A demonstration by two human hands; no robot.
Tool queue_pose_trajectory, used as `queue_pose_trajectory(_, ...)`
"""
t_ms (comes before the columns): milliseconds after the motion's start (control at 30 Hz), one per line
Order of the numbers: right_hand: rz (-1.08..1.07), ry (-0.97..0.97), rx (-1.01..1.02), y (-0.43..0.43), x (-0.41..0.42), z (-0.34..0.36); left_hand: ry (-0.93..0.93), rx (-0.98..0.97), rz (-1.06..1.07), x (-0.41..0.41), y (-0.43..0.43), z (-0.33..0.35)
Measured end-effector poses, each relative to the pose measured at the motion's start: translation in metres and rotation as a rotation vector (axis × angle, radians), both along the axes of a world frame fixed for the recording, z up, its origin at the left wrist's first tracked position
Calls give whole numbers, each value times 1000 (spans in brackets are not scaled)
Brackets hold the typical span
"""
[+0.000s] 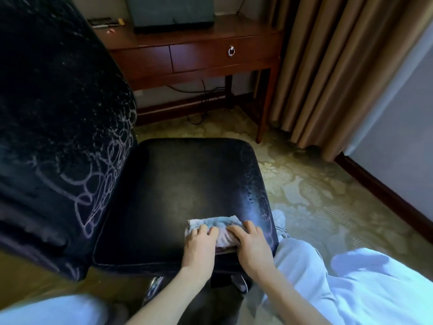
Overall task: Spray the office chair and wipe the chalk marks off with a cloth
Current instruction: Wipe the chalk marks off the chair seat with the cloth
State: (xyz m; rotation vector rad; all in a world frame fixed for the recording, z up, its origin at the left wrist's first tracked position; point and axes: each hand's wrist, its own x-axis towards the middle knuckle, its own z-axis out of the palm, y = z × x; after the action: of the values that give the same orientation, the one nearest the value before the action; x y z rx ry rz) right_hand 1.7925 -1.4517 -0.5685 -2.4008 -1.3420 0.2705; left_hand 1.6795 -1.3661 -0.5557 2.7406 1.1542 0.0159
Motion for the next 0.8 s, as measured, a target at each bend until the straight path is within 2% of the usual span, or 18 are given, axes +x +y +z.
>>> queue_pose_trajectory(167, -4, -9, -183, -13, -1, 10, 65, -5, -10, 0, -18, -4)
queue_pose_trajectory(267, -35, 12, -207, -14, 6, 9, 78, -30, -30, 3, -25, 0)
queue_pose_trajectory(400, -71, 56, -138, -4, 28, 3, 24, 11, -74, 28, -10, -4)
queue_pose_trajectory(467, -84, 62, -112, 6, 45, -3, -36, -63, -58, 46, 1, 1)
queue_pose_trajectory(533, -96, 80, -84, 21, 66, -9, -21, -29, -70, 69, 20, -4)
queue_pose_trajectory(633, -123, 114, -31, 49, 102, -19, -97, 57, -70, 107, 50, -9)
queue_pose_trajectory(733, -140, 117, 21, 80, 138, -29, -60, -13, -91, 143, 80, -15)
queue_pose_trajectory(800, -150, 106, 98, 103, 163, -34, -75, 8, -75, 168, 107, -20)
